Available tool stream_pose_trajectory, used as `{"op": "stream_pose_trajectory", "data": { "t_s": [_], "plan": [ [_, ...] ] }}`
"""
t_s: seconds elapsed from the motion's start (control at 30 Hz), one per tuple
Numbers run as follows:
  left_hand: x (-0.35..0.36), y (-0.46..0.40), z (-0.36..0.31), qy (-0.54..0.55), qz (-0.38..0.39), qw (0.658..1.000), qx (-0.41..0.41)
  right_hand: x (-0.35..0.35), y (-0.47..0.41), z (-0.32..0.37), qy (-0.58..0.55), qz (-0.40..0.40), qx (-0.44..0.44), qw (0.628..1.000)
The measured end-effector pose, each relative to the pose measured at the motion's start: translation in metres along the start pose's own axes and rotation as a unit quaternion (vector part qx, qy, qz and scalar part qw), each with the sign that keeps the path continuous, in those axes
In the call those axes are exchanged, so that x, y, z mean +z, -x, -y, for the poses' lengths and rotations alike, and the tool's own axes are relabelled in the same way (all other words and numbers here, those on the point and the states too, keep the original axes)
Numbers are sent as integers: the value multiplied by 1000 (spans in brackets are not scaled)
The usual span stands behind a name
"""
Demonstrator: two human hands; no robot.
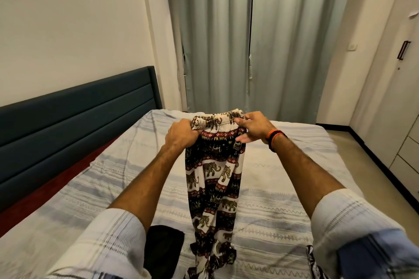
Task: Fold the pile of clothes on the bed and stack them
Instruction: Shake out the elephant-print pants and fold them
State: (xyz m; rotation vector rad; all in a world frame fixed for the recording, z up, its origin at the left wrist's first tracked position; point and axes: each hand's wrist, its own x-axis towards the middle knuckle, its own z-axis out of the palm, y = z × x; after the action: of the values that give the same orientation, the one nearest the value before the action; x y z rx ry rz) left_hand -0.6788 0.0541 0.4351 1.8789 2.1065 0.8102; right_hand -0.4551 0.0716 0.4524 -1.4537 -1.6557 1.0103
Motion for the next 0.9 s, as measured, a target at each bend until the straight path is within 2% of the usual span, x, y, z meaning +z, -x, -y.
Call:
{"op": "stream_pose_trajectory", "data": {
  "t_s": [0.07,0.17,0.3,0.43,0.7,0.9],
  "plan": [
    [-12,-1,-9,80,10,997,-3,-4,-3,8,-105,5,18,994],
    [-41,-10,-29,163,-34,986,23,-18,-11,36,-129,-29,-19,991],
    [-85,-25,-59,219,-106,967,72,-45,-13,87,-154,-61,-70,984],
    [-122,-41,-86,228,-143,958,100,-65,-15,127,-151,-83,-119,978],
    [-180,-65,-122,210,-167,957,114,-94,-20,183,-141,-130,-178,965],
    [-191,-69,-122,219,-105,967,83,-102,-25,189,-113,-109,-154,976]
  ]
}}
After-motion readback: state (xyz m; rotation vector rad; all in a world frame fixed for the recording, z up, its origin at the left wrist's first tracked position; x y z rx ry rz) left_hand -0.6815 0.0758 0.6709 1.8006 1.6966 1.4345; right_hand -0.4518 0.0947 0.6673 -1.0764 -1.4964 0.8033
